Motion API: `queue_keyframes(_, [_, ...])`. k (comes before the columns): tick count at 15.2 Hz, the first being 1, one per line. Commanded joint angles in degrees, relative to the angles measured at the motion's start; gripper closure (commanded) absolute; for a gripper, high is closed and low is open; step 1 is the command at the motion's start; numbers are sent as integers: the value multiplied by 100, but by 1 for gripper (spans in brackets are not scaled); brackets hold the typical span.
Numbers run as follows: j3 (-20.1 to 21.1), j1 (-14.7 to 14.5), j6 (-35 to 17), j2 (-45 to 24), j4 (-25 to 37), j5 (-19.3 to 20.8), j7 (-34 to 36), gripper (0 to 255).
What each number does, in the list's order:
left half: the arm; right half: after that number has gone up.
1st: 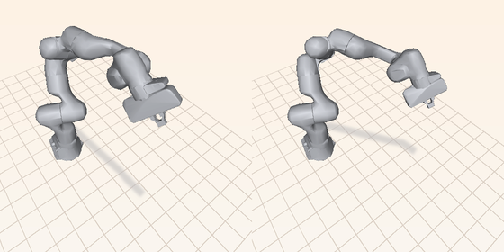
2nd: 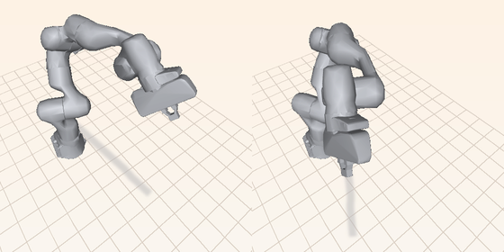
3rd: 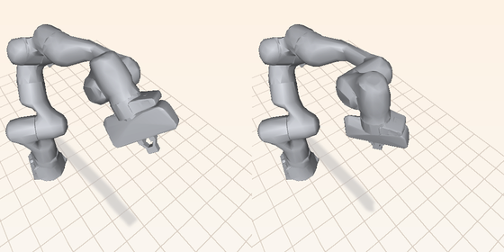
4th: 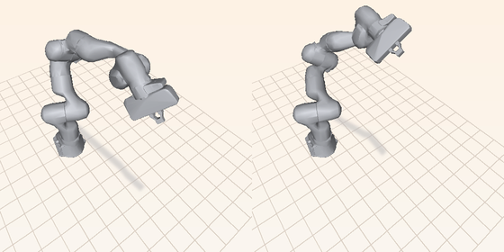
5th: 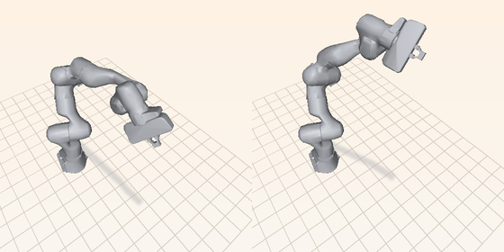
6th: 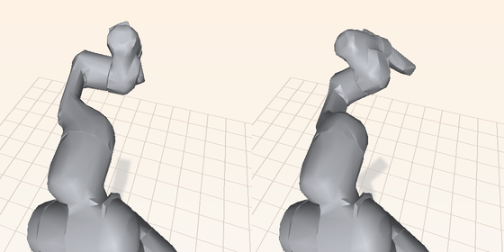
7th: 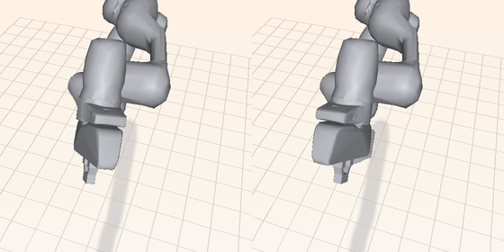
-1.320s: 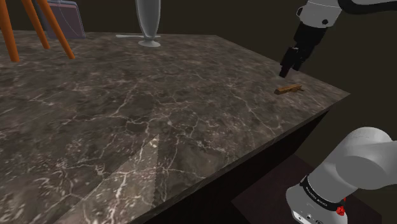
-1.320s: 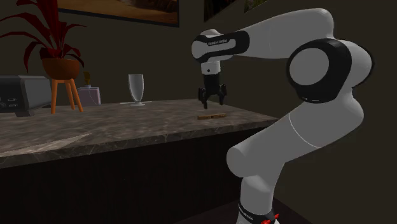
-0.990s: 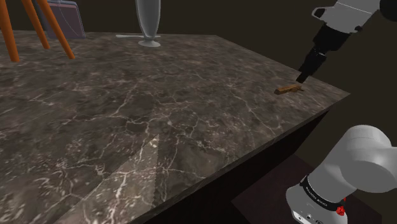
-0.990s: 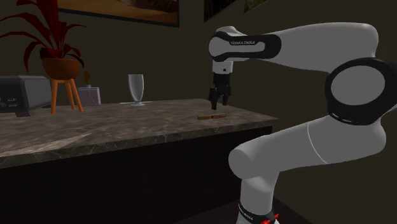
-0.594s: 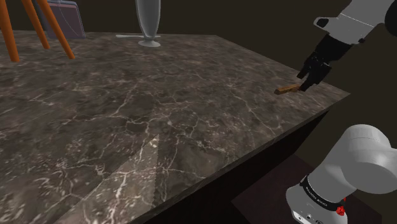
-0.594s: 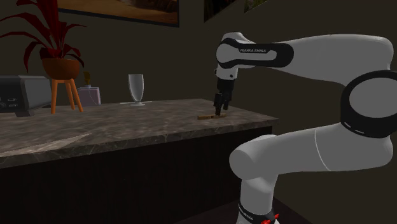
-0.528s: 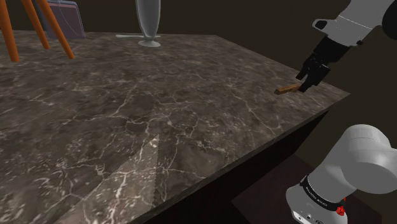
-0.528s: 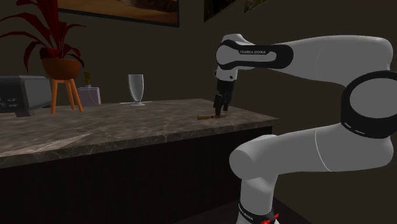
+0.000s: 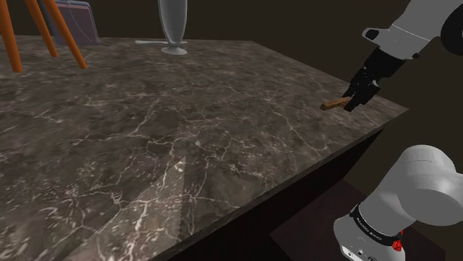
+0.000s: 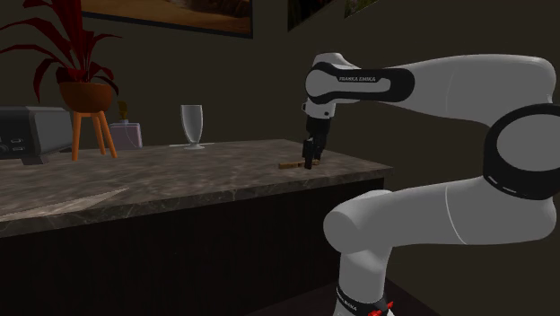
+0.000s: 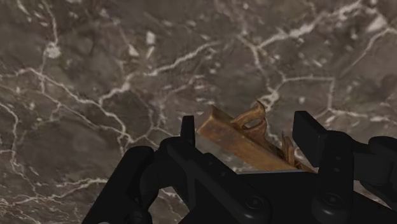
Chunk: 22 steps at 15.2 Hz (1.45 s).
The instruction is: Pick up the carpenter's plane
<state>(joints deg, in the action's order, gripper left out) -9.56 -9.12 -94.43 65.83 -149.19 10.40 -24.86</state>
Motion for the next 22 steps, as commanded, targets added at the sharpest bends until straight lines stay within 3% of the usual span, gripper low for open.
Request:
queue_keyframes(1, [-3, 2, 2, -2, -12, 5, -1, 255])
queue_keyframes(5, [5, 1, 8, -4, -5, -1, 3, 255])
queue_keyframes(22, [138, -88, 867, -592, 1443, -146, -45, 255])
